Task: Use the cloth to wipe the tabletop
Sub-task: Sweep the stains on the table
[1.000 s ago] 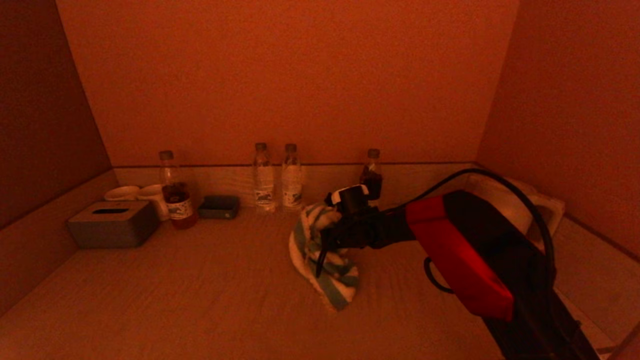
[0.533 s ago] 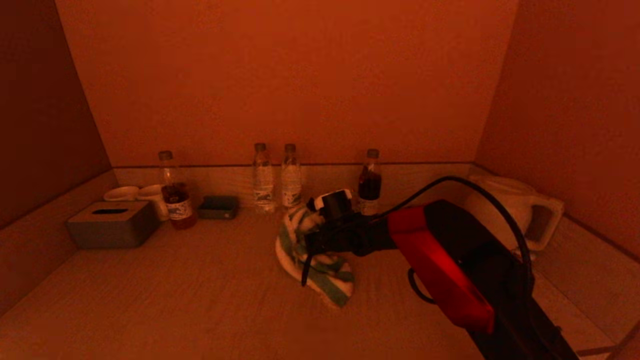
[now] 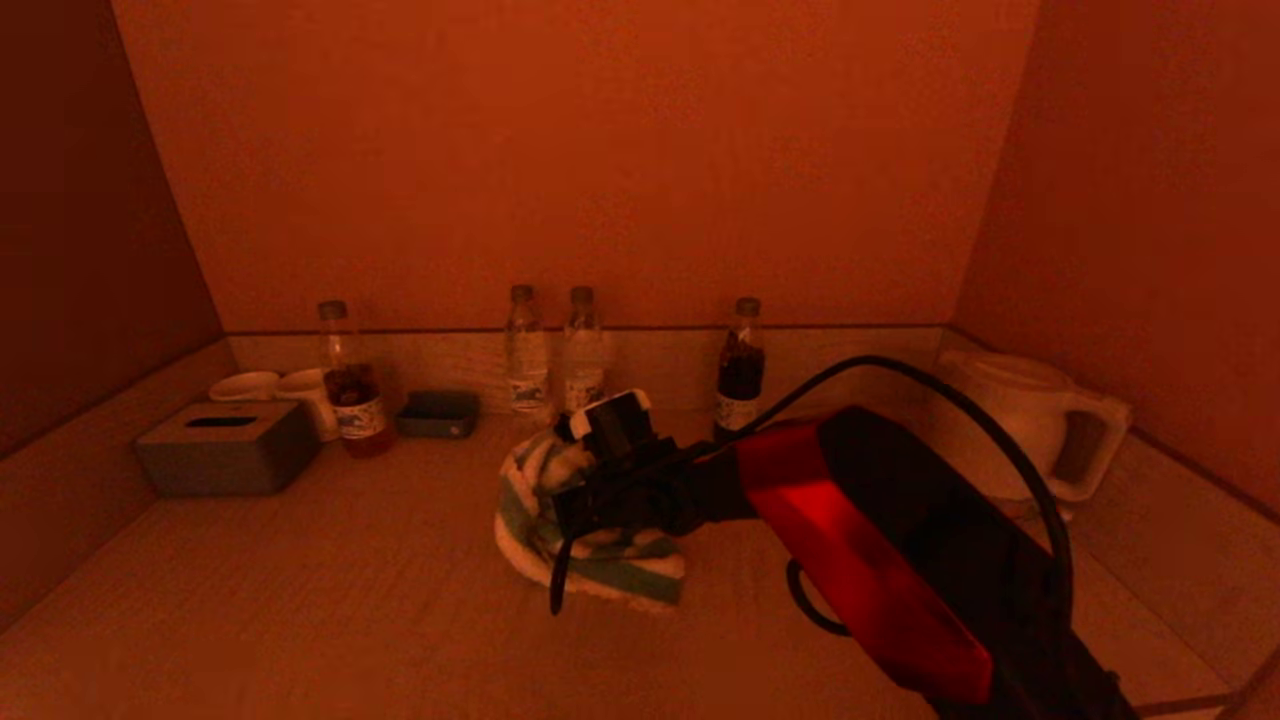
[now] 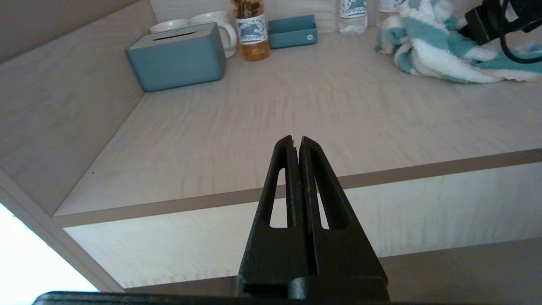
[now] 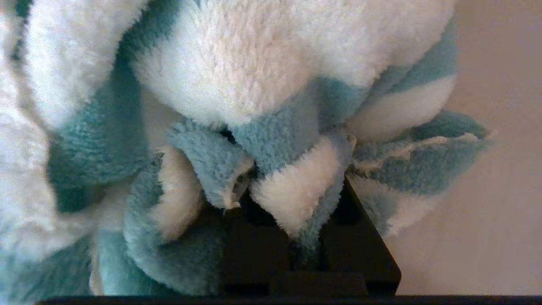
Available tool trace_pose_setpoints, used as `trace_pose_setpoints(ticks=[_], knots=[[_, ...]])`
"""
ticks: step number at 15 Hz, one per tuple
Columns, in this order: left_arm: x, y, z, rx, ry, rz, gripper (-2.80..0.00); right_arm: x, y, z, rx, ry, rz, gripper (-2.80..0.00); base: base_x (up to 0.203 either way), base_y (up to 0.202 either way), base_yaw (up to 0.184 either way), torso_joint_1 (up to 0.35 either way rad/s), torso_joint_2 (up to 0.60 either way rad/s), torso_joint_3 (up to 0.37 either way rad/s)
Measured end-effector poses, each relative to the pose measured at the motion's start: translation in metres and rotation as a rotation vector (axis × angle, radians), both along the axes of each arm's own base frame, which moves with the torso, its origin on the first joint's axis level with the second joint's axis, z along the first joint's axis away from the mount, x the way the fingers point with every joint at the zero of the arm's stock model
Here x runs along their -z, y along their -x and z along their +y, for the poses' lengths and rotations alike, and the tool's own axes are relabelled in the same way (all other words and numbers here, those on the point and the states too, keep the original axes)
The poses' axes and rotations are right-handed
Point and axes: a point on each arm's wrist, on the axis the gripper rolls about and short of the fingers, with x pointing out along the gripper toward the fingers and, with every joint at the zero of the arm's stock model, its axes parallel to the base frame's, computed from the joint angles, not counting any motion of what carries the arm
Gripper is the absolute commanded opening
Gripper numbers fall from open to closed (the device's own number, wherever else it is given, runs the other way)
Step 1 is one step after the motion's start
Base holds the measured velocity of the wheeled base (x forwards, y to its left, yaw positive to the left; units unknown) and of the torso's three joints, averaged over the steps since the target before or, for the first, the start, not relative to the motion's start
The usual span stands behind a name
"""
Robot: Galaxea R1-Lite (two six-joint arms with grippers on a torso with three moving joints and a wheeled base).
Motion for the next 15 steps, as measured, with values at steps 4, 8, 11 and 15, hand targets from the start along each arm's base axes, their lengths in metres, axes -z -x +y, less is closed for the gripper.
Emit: trace_pose_setpoints(ticks=[4,8,11,15], knots=[[0.000,0.000,0.000,-0.001,0.000,0.000,-2.80,-0.011,0.035,0.011,-0.060,0.017,0.028,-2.80,0.000,0.000,0.000,0.000,0.00,0.000],[0.000,0.000,0.000,0.000,0.000,0.000,-2.80,-0.024,0.052,0.007,-0.077,0.020,0.034,-2.80,0.000,0.000,0.000,0.000,0.00,0.000],[0.000,0.000,0.000,-0.001,0.000,0.000,-2.80,-0.024,0.077,-0.014,-0.082,0.062,0.090,-2.80,0.000,0.000,0.000,0.000,0.00,0.000],[0.000,0.000,0.000,0.000,0.000,0.000,-2.80,-0.017,0.121,-0.053,-0.082,0.121,0.159,-2.80,0.000,0.000,0.000,0.000,0.00,0.000]])
